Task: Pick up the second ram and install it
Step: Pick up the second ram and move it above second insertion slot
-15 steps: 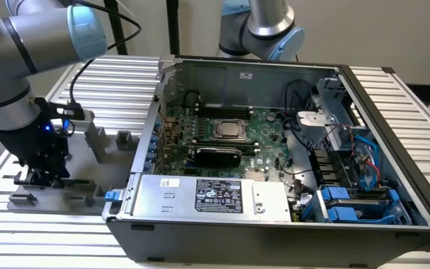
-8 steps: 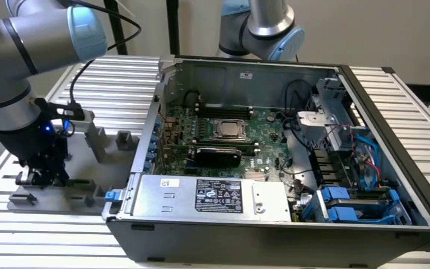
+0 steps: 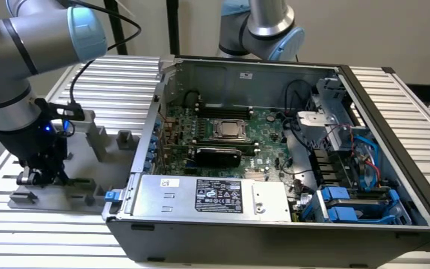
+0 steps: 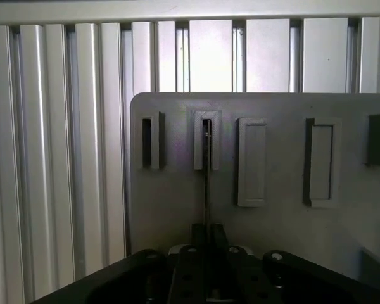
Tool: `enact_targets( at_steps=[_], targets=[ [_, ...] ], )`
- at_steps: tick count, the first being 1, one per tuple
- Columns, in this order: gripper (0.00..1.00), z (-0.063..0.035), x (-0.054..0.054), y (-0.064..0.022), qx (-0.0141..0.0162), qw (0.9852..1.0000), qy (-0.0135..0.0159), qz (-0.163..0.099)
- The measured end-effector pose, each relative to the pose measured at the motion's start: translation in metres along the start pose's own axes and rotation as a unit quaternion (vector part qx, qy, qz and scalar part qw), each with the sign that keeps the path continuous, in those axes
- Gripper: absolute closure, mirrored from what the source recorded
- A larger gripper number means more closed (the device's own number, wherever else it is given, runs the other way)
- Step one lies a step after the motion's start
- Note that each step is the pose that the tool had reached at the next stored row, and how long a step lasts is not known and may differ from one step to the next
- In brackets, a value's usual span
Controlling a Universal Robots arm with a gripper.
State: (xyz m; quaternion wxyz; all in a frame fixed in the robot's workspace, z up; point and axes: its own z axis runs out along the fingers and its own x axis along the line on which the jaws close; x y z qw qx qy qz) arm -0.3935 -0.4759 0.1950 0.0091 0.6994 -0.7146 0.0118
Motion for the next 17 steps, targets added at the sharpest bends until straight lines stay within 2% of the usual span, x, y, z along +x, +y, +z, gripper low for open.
enact_targets(
  at_steps=[9,17],
  targets=[
    [1.00,0.0000,0.0000,0.0000,0.0000,1.0000,0.0001,0.000],
    [1.00,0.0001,0.0000,0.0000,0.0004,1.0000,0.0028,-0.009]
  ],
)
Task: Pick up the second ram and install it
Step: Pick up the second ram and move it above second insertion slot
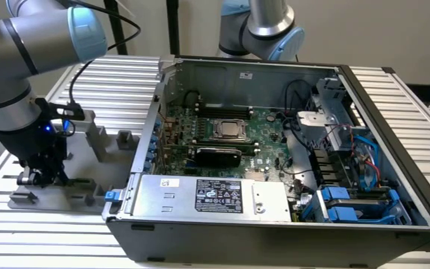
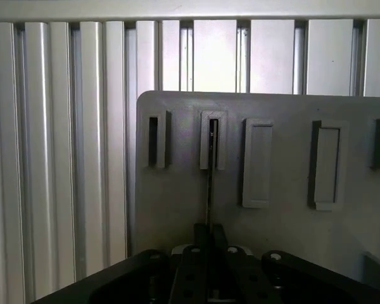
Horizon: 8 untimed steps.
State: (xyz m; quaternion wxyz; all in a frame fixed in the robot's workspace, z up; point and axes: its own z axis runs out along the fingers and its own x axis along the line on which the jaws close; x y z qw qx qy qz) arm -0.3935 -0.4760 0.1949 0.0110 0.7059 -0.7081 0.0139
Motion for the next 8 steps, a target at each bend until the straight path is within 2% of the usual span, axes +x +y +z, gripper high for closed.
enact_targets(
  at_steps=[8],
  targets=[
    [1.00,-0.0004,0.0000,-0.0001,0.0000,1.0000,0.0000,-0.001]
  ],
)
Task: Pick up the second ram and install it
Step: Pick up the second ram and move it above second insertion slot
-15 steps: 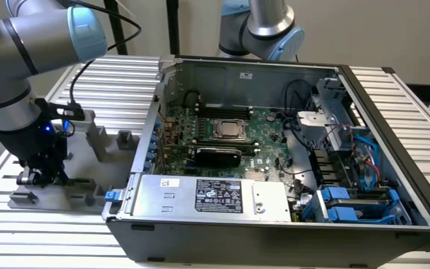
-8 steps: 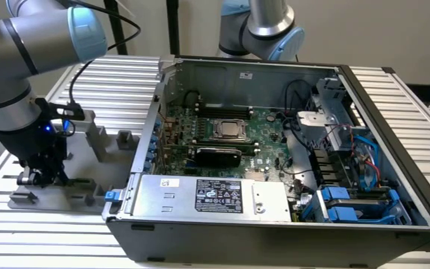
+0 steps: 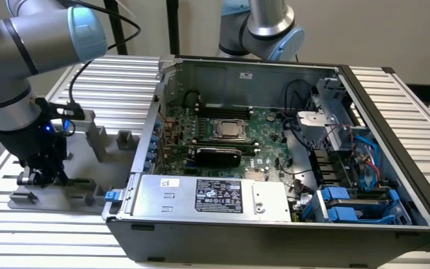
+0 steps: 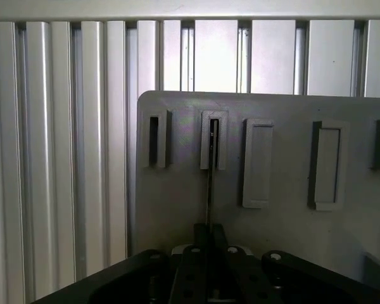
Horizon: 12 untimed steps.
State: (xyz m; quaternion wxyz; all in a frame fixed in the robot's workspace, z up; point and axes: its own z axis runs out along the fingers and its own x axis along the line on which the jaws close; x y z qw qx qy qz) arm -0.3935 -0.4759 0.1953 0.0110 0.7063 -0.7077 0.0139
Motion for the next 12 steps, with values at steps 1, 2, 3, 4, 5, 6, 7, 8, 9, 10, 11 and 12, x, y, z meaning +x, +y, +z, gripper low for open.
enact_targets(
  at_steps=[1,2,3,4,5,6,7,8,9,10,11,12],
  targets=[
    [1.00,-0.0003,0.0000,0.0000,-0.0001,1.0000,0.0000,0.000],
    [1.00,-0.0008,0.0001,0.0000,-0.0002,1.0000,0.0001,0.000],
    [1.00,-0.0013,0.0000,0.0000,-0.0002,1.0000,0.0000,0.000],
    [1.00,-0.0019,0.0001,0.0000,-0.0003,1.0000,0.0000,0.000],
    [1.00,-0.0027,0.0001,0.0000,-0.0003,1.0000,0.0000,0.000],
    [1.00,-0.0033,0.0001,0.0000,-0.0004,1.0000,0.0000,0.000],
    [1.00,-0.0041,0.0002,-0.0001,-0.0004,1.0000,0.0000,0.000],
    [1.00,-0.0049,0.0002,-0.0001,-0.0004,1.0000,0.0000,0.000],
    [1.00,-0.0057,0.0002,-0.0001,-0.0005,1.0000,0.0000,0.000],
    [1.00,-0.0067,0.0003,-0.0001,-0.0005,1.0000,0.0000,0.000],
    [1.00,-0.0079,0.0003,-0.0001,-0.0005,1.0000,-0.0001,0.000],
    [1.00,-0.0091,0.0003,-0.0001,-0.0005,1.0000,-0.0002,0.000]
  ],
)
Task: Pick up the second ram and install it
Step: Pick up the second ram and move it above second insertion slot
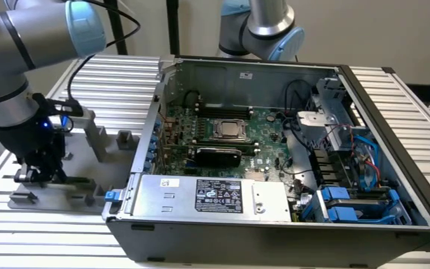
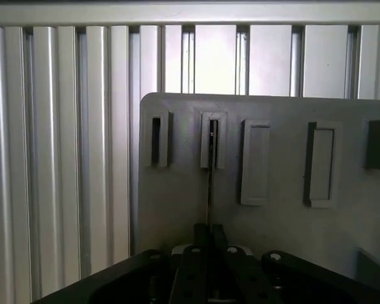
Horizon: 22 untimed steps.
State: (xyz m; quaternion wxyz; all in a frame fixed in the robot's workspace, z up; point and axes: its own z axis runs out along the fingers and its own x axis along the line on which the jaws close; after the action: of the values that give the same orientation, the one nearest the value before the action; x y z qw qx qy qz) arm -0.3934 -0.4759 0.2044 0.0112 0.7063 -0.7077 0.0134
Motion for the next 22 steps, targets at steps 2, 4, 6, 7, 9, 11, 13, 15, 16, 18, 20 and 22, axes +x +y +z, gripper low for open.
enact_targets(
  at_steps=[2,4,6,7,9,11,13,15,16,18,20,22],
  targets=[
    [1.00,-0.0032,0.000,0.0000,0.0000,1.0000,-0.0002,0.000],
    [1.00,-0.0074,0.000,-0.0001,-0.0002,1.0000,-0.0002,0.000],
    [1.00,-0.0129,0.000,-0.0001,-0.0004,1.0000,-0.0003,0.000],
    [1.00,-0.0162,0.001,-0.0001,-0.0005,1.0000,-0.0003,0.000],
    [1.00,-0.0241,0.001,-0.0004,-0.0005,1.0000,-0.0005,0.000],
    [1.00,-0.0329,0.001,-0.0008,-0.0006,1.0000,-0.0006,0.000],
    [1.00,-0.0420,0.001,-0.0017,-0.0010,1.0000,-0.0006,0.000],
    [1.00,-0.0510,0.002,-0.0030,-0.0011,1.0000,-0.0007,0.000],
    [1.00,-0.0555,0.002,-0.0040,-0.0012,1.0000,-0.0006,0.000],
    [1.00,-0.0648,0.002,-0.0063,-0.0012,1.0000,-0.0006,0.000],
    [1.00,-0.0738,0.003,-0.0102,-0.0012,1.0000,-0.0007,0.000],
    [1.00,-0.0828,0.003,-0.0157,-0.0014,1.0000,-0.0006,0.000]
  ],
)
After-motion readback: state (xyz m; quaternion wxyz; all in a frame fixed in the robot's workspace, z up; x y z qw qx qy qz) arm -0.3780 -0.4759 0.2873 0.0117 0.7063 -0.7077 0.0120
